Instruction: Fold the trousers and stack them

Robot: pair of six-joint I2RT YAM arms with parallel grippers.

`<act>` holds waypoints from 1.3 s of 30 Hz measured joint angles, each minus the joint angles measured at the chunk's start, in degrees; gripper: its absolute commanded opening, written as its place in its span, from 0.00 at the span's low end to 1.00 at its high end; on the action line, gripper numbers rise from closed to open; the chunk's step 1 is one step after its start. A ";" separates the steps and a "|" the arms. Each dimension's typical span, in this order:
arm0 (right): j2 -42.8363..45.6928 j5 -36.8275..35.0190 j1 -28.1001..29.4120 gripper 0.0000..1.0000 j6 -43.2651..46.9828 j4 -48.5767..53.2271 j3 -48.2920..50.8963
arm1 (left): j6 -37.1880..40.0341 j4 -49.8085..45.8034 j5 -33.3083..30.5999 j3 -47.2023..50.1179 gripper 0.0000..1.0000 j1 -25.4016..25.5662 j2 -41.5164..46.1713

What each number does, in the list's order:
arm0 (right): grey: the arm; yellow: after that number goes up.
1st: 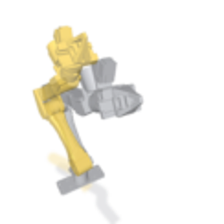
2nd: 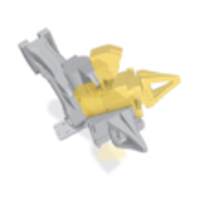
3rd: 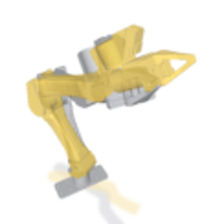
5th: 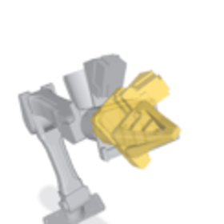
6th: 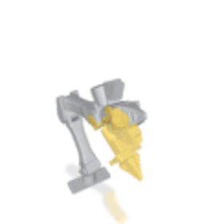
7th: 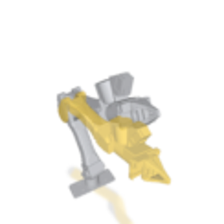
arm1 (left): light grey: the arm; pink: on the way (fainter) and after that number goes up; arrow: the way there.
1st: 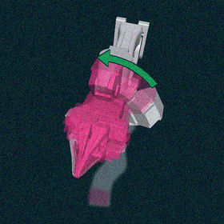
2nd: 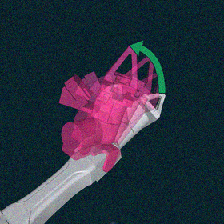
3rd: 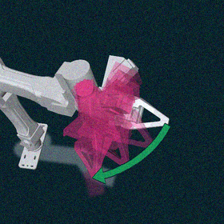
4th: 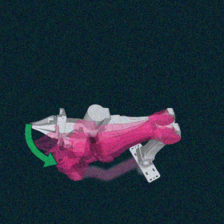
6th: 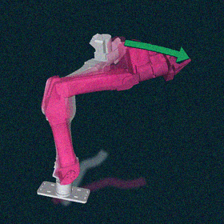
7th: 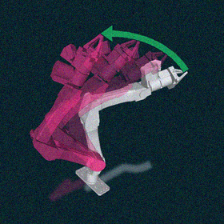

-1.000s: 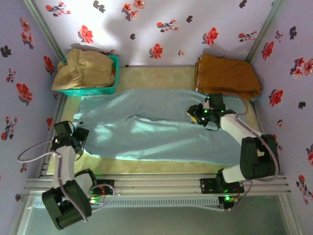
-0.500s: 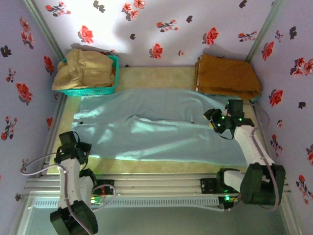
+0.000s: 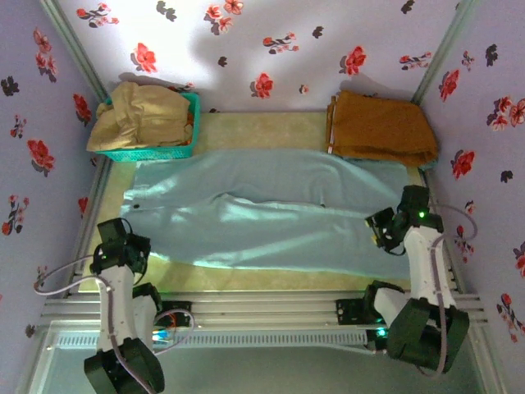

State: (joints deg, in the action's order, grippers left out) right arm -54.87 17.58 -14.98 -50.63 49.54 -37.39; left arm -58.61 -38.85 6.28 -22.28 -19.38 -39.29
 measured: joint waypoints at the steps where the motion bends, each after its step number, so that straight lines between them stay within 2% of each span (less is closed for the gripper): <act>1: 1.14 -0.37 0.00 0.29 -1.05 0.61 2.38 | 0.00 0.33 0.35 -0.31 0.00 0.02 -0.48; 4: 3.48 -1.92 0.02 0.47 -3.50 4.61 7.61 | 0.02 0.98 1.49 -1.22 0.00 0.09 -1.33; 5: 4.09 -2.45 0.04 0.48 -3.98 5.90 8.26 | 0.02 1.09 1.73 -1.57 0.00 0.17 -1.42; 10: 6.49 -4.09 3.65 0.50 -5.42 9.99 8.57 | 0.07 1.60 2.78 -3.56 0.00 0.48 -1.55; 16: 7.74 -4.13 10.34 0.53 -10.75 5.73 12.13 | 0.09 1.75 3.04 -4.59 0.00 0.52 -1.64; 23: 5.79 -4.07 11.72 0.52 -15.43 2.80 15.06 | 0.28 0.94 3.48 -6.16 0.00 0.63 -1.64; 26: 5.40 -3.98 12.63 0.56 -15.87 3.19 14.40 | 0.46 0.17 3.52 -7.65 0.00 0.63 -1.27; 39: 13.27 -4.28 13.60 0.58 -15.50 5.57 12.41 | 0.46 -0.90 3.87 -8.96 0.00 1.29 0.63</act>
State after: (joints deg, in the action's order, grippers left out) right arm -41.60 13.30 -1.39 -66.13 55.11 -24.97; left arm -58.15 -39.75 10.15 -31.24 -18.09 -38.65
